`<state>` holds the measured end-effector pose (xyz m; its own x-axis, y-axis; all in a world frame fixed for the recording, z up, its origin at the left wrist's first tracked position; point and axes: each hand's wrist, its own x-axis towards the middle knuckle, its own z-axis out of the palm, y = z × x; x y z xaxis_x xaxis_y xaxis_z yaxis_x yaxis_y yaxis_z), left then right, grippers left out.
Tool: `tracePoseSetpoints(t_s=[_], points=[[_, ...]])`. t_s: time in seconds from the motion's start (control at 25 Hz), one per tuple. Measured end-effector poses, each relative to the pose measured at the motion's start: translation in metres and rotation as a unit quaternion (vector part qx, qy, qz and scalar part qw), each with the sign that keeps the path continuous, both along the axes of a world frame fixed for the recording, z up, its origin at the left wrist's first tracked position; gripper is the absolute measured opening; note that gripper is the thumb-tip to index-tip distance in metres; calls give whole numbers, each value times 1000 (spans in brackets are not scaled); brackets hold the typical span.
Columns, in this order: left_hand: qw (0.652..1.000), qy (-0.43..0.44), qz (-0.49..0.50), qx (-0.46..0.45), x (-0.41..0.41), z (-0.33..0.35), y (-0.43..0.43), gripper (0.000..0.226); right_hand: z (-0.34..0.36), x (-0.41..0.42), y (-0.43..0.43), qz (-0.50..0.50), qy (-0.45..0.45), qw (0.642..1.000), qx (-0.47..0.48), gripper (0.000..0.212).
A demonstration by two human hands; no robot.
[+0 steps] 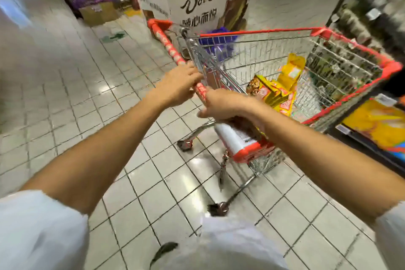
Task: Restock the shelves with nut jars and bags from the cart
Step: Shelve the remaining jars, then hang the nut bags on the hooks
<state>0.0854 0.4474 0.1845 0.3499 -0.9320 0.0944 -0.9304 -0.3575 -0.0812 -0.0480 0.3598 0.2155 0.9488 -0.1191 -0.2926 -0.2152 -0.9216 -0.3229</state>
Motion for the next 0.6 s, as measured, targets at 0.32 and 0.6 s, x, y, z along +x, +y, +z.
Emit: tracePoseSetpoints(t_s=[0.32,0.6], points=[[975,25,-219,-1,43,-8,-8,21,-3,-16,63,-263,11,957,-120,22],[952,-55,-297,38,73,-4,31,41,-5,-19,144,-398,16,899,-183,30]])
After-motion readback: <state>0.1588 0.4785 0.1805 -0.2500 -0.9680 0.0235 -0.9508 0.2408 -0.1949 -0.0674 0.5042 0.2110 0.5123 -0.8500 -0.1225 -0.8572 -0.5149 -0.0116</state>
